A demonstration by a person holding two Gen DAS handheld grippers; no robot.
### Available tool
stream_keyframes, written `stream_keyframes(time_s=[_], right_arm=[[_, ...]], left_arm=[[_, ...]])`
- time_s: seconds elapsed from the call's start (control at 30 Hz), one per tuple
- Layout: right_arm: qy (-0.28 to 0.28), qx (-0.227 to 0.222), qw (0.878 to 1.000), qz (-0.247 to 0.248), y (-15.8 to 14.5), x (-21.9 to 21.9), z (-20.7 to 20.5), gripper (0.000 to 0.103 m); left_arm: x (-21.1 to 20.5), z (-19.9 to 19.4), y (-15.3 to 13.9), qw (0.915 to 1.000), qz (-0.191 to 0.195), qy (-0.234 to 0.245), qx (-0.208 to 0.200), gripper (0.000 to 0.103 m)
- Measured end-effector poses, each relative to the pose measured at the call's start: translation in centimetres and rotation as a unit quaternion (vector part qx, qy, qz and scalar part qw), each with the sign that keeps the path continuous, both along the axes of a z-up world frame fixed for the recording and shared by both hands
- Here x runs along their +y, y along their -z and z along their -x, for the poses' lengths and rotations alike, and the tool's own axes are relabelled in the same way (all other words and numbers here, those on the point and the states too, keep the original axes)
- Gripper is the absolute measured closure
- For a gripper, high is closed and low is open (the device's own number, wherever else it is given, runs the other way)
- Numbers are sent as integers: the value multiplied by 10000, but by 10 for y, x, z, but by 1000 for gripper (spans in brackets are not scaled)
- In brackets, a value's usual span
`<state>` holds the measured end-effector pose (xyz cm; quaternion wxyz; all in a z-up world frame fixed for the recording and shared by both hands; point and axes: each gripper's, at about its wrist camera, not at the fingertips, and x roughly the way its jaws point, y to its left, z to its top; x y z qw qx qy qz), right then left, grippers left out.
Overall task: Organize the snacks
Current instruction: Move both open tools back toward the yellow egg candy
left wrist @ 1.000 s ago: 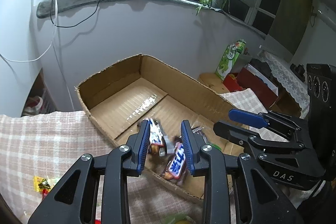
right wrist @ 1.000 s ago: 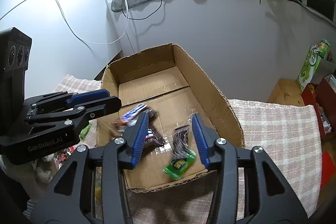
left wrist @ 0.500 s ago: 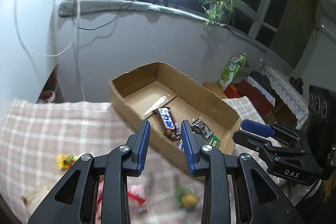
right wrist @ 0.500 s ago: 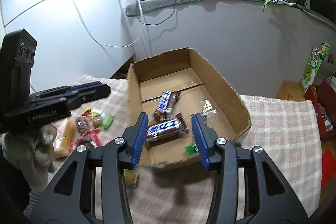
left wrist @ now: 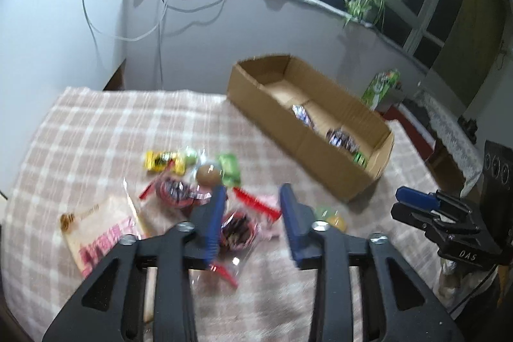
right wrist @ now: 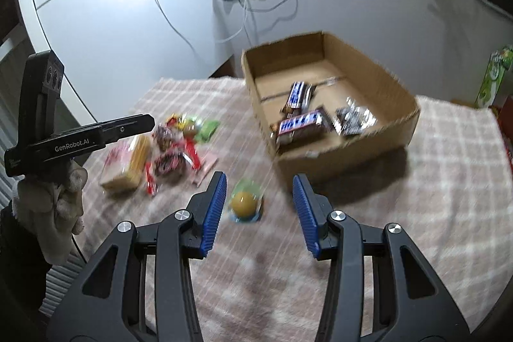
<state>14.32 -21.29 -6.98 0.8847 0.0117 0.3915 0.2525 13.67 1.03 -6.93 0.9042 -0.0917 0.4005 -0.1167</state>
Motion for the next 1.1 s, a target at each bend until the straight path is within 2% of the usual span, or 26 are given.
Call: stream_keyframes(time_s=[0.1, 0.13, 0.23, 0.47, 0.8, 1.03, 1.1], right_arm=[[-44, 186, 9998, -34, 13, 3, 0, 58], [-80, 250, 9996, -39, 18, 6, 1, 58], [-164, 383, 9991, 15, 29, 12, -1, 58], [-220, 664, 9975, 54, 52, 24, -11, 58], [-302, 764, 9965, 157, 61, 37, -21, 58], [-311, 735, 9960, 398, 64, 48, -25, 58], [-315, 694, 9959, 485, 65, 52, -25, 58]], left_arm=[[-4, 5, 9, 9998, -195, 65, 72, 47], [-5, 6, 11, 9996, -245, 75, 89, 47], [-10, 6, 22, 9988, -420, 178, 203, 47], [-6, 0, 36, 9979, -531, 186, 308, 47], [-16, -5, 41, 9962, -693, 449, 293, 47], [-17, -10, 48, 9954, -770, 451, 341, 47], [-18, -11, 49, 9954, -787, 447, 326, 52]])
